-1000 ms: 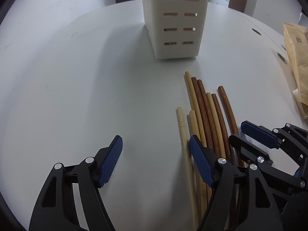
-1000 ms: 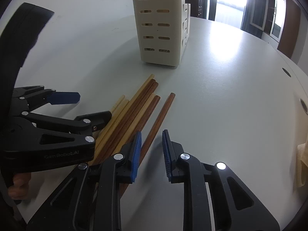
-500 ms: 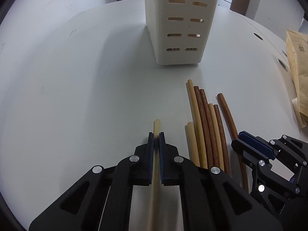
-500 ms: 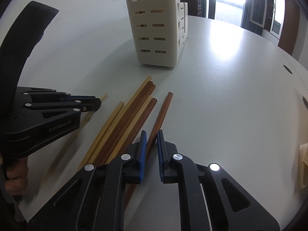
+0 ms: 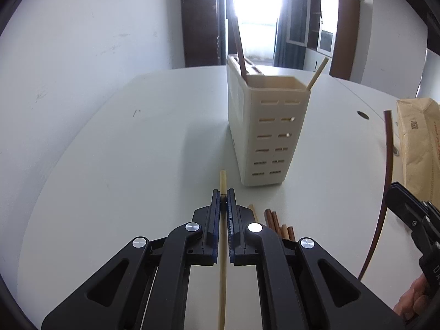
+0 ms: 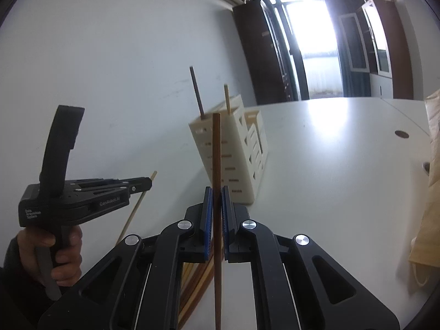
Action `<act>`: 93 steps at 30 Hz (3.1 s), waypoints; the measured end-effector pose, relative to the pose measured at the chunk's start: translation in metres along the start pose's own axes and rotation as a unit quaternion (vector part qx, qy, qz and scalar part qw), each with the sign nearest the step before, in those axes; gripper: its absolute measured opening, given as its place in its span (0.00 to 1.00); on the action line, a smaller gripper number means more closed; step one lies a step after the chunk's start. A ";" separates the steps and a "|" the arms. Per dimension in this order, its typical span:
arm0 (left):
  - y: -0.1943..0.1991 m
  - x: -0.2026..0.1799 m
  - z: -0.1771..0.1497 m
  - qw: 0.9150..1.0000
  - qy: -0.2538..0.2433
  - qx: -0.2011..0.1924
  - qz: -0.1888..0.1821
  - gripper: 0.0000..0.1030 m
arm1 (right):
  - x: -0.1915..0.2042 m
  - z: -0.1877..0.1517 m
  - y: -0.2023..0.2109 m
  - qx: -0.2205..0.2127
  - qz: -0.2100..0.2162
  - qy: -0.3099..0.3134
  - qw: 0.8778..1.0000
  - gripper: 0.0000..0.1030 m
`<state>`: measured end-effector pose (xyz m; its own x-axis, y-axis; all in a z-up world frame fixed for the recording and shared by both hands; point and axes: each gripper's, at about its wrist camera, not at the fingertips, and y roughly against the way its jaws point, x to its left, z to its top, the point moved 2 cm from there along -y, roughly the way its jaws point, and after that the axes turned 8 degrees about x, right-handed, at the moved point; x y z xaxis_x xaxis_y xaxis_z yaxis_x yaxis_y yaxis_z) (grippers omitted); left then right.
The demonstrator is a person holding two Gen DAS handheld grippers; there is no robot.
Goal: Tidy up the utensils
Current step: 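Lift both held chopsticks upright and carry them over the utensil holder, then lower both chopsticks into the holder and open the left tool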
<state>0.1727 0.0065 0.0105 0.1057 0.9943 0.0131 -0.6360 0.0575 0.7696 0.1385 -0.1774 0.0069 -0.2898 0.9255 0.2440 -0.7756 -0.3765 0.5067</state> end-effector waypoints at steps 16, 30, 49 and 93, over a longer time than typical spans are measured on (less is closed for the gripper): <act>0.069 -0.021 0.072 0.993 -0.008 -0.120 -0.005 0.04 | 0.009 0.075 0.020 -0.079 0.002 0.039 0.996 0.07; 0.093 -0.032 0.136 0.983 -0.003 -0.182 0.003 0.04 | 0.002 0.137 0.018 -0.112 0.016 0.054 0.992 0.07; 0.087 -0.039 0.211 0.971 0.020 -0.234 -0.045 0.04 | -0.006 0.186 0.014 -0.160 0.025 0.068 0.984 0.07; -0.058 -0.045 0.183 0.984 0.044 -0.143 -0.100 0.04 | -0.019 0.134 -0.047 -0.064 0.014 0.047 0.997 0.07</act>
<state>0.3440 -0.0582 0.0821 0.1915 0.9637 -0.1859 -0.8001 0.2630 0.5391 0.2554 -0.1825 0.0890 -0.3585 0.9172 0.1739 -0.8301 -0.3985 0.3901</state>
